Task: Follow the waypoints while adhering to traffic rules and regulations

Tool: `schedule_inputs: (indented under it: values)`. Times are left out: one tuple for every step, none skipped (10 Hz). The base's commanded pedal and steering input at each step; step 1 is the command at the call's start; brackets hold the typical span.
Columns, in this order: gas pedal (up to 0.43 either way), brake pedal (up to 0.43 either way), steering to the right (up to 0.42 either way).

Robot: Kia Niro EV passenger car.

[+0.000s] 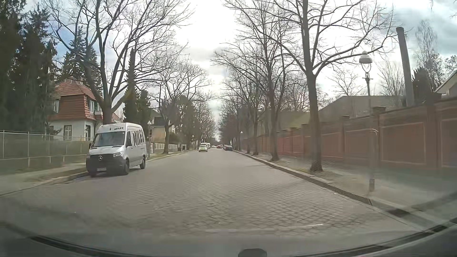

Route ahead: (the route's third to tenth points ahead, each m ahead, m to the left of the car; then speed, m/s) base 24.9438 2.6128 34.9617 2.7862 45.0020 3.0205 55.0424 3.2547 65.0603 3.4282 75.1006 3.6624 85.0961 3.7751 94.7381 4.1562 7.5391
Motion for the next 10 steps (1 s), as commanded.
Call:
schedule_inputs:
  values:
    - [0.039, 0.0, -0.006]
    - [0.039, 0.0, -0.006]
    - [0.039, 0.0, -0.006]
    - [0.047, 0.0, -0.007]
    - [0.047, 0.0, -0.007]
    - [0.047, 0.0, -0.008]
    - [0.047, 0.0, -0.008]
    - [0.047, 0.0, -0.008]
    - [0.047, 0.0, -0.008]
    - [0.047, 0.0, -0.007]
